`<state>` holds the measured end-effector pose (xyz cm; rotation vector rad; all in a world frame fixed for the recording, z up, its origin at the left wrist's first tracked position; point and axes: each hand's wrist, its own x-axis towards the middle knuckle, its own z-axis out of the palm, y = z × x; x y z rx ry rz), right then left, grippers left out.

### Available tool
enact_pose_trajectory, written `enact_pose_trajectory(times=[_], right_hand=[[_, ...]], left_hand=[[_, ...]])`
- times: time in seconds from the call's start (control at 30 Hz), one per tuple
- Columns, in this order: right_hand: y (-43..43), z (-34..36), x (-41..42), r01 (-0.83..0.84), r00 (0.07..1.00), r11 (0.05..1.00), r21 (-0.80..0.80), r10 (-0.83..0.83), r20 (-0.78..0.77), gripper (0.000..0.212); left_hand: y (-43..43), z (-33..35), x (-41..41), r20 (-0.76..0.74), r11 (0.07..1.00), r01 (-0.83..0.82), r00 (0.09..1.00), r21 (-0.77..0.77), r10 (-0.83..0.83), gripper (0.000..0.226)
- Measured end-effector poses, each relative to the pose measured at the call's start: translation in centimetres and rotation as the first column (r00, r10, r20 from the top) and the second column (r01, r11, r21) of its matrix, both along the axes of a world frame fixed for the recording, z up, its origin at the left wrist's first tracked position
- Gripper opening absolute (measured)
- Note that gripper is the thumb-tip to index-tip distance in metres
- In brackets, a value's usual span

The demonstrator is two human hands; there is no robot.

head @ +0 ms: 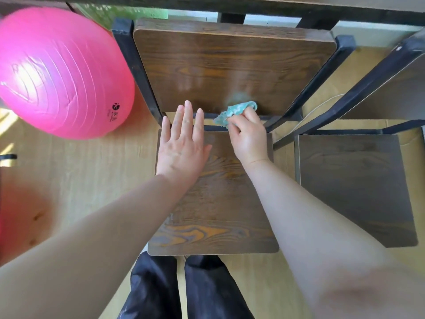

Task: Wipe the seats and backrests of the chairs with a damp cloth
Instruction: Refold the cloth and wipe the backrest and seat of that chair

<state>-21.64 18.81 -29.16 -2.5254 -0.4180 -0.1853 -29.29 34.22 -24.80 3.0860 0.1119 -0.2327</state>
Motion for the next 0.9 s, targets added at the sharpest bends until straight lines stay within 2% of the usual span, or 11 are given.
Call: enact_pose_trajectory(times=[0.1, 0.23, 0.43, 0.53, 0.7, 0.83, 0.9], right_hand=[[-1.1, 1.6, -0.8, 0.02, 0.999, 0.999, 0.032, -0.021, 0.024, 0.009], [-2.9, 5.3, -1.3, 0.076, 0.987, 0.984, 0.159, -0.097, 0.132, 0.008], [-4.3, 12.0, 2.0, 0.168, 0.887, 0.936, 0.31, -0.281, 0.366, 0.012], [-4.3, 12.9, 4.1, 0.139, 0.87, 0.95, 0.279, -0.252, 0.424, 0.01], [-4.5, 10.8, 5.1, 0.086, 0.86, 0.972, 0.218, -0.183, 0.476, 0.013], [-4.9, 7.0, 4.1, 0.084, 0.907, 0.991, 0.109, -0.121, 0.403, 0.031], [-5.0, 4.8, 3.5, 0.083, 0.927, 0.993, 0.082, -0.108, 0.359, 0.028]], left_hand=[[-0.2, 0.7, 0.0, 0.012, 1.0, 0.005, 1.0, -0.006, -0.005, 0.076], [-0.1, 2.0, -0.1, 0.046, 1.0, 0.028, 0.999, 0.009, -0.029, 0.077], [0.8, 3.7, 0.2, 0.122, 0.997, 0.043, 0.991, 0.065, -0.051, 0.076], [0.8, 4.1, 0.9, 0.14, 0.998, 0.029, 0.99, 0.054, -0.036, 0.076], [0.1, 3.3, 1.3, 0.132, 0.999, 0.02, 0.991, 0.043, -0.025, 0.078], [-0.7, 1.7, 1.1, 0.109, 0.998, 0.036, 0.993, 0.048, -0.041, 0.079], [-1.3, 1.0, 1.1, 0.092, 0.997, 0.053, 0.994, 0.055, -0.057, 0.078]])
